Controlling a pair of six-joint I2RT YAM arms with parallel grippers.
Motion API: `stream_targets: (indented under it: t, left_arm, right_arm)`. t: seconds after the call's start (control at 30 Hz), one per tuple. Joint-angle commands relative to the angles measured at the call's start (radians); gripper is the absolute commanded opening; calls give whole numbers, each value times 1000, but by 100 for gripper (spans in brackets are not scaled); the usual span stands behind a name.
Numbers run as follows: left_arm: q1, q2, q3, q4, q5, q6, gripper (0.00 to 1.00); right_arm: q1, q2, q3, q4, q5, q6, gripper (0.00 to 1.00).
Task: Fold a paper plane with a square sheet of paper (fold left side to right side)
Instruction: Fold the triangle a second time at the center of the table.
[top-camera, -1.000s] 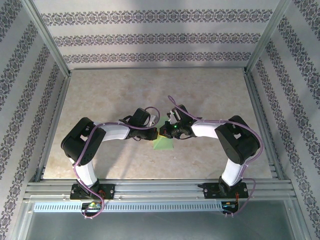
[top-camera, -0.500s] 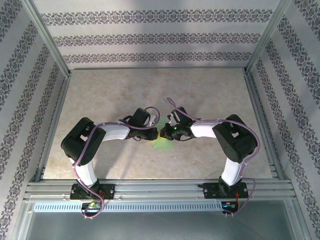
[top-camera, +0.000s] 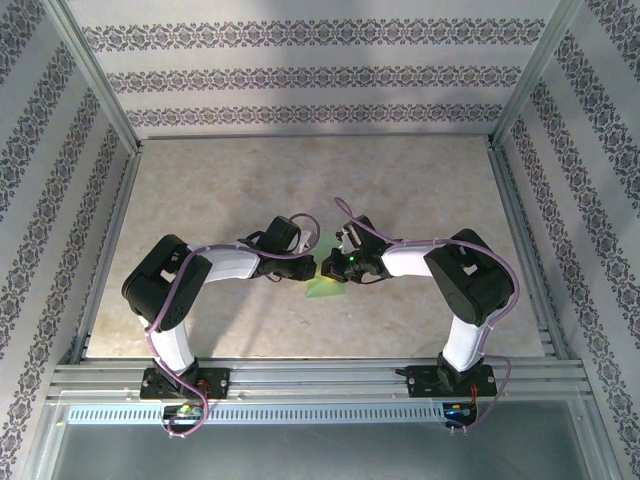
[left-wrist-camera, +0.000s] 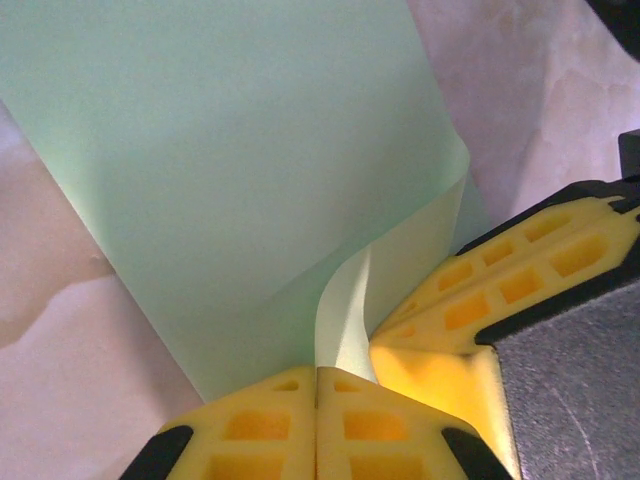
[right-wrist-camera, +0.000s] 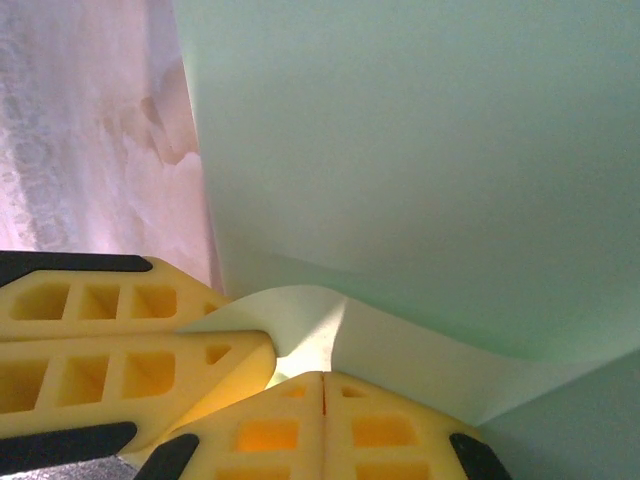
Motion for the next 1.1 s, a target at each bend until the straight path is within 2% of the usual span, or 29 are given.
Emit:
stream_targets:
  t: [0.0,0.2,0.4,0.5,0.67,0.8,1.07]
  left_arm:
    - [12,-3,-1,-28,-29,12,13]
    - [48,-122,10,-87,-71,23,25]
    - [88,-268,-3,-190,-78,38,25]
    - [88,-308,-29,-210,-16,12,21]
    - [54,-307,-69,-181,112,-74,16]
    - [19,-265,-102,-76,214,-166,14]
    - [-20,-189,-98,-14,253,-199,11]
  right_arm:
    - [9,30,-36,-30,44,-3,0]
    - [8,30,-45,-27,43,-6,0]
    - [9,22,-48,-26,44,-7,0]
    - [9,19,-47,-25,43,-9,0]
    - [9,13,-45,-26,40,-10,0]
    - [8,11,-47,-26,41,-11,0]
    - [9,12,-50,-27,40,-12,0]
